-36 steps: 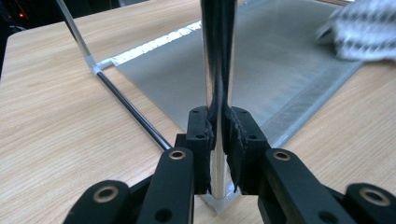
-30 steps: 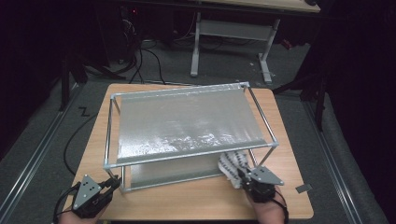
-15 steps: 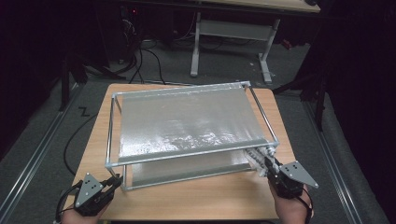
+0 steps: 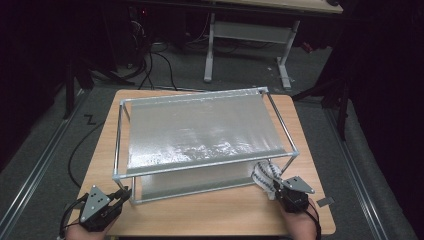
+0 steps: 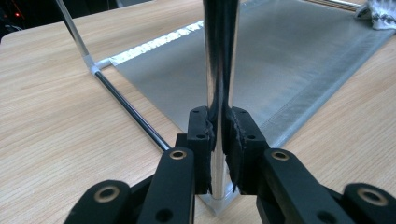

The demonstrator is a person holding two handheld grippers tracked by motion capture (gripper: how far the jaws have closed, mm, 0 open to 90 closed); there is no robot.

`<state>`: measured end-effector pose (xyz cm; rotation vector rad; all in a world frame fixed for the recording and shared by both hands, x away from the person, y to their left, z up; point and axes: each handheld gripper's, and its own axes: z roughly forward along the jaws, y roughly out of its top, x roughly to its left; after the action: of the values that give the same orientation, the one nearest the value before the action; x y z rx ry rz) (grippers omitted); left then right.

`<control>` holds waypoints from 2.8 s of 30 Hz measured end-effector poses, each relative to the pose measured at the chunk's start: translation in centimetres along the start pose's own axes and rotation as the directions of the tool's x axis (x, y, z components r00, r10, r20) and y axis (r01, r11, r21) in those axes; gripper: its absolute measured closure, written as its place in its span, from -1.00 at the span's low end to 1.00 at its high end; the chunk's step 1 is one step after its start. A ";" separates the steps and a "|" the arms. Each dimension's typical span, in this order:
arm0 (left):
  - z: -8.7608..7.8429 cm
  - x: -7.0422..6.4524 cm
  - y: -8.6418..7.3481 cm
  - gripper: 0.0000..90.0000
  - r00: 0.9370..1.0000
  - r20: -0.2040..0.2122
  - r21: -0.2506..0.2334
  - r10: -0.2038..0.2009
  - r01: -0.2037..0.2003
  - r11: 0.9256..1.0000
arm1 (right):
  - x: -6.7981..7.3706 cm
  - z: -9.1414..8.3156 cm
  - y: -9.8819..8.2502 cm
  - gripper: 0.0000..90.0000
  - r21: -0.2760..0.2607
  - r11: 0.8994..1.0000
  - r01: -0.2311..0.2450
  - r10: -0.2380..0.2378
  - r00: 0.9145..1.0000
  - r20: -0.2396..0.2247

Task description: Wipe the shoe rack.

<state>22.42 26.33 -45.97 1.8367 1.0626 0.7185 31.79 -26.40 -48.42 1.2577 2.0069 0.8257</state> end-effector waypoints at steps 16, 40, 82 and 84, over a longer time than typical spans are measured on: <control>0.0 0.0 -0.1 0.77 1.000 -0.001 -0.004 0.004 -0.004 1.000 | -0.3 -1.7 1.1 0.74 -0.091 0.995 -0.029 0.030 1.000 0.007; 0.0 0.0 0.0 0.77 1.000 0.001 -0.004 0.011 -0.011 1.000 | -1.0 -5.7 3.3 0.74 -0.266 0.962 -0.053 0.064 0.997 0.033; 0.3 0.4 0.2 0.77 1.000 0.000 0.007 0.014 -0.014 1.000 | -2.9 -3.0 -1.9 0.74 -0.017 0.999 -0.041 0.042 0.998 0.053; 0.4 0.5 0.3 0.77 1.000 0.002 0.007 0.012 -0.012 1.000 | -3.5 -3.4 -2.1 0.74 -0.024 0.998 -0.058 0.059 0.996 0.066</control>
<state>23.02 26.52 -45.89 1.8510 1.0552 0.7212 29.27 -31.00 -47.36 1.3197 1.9114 0.8211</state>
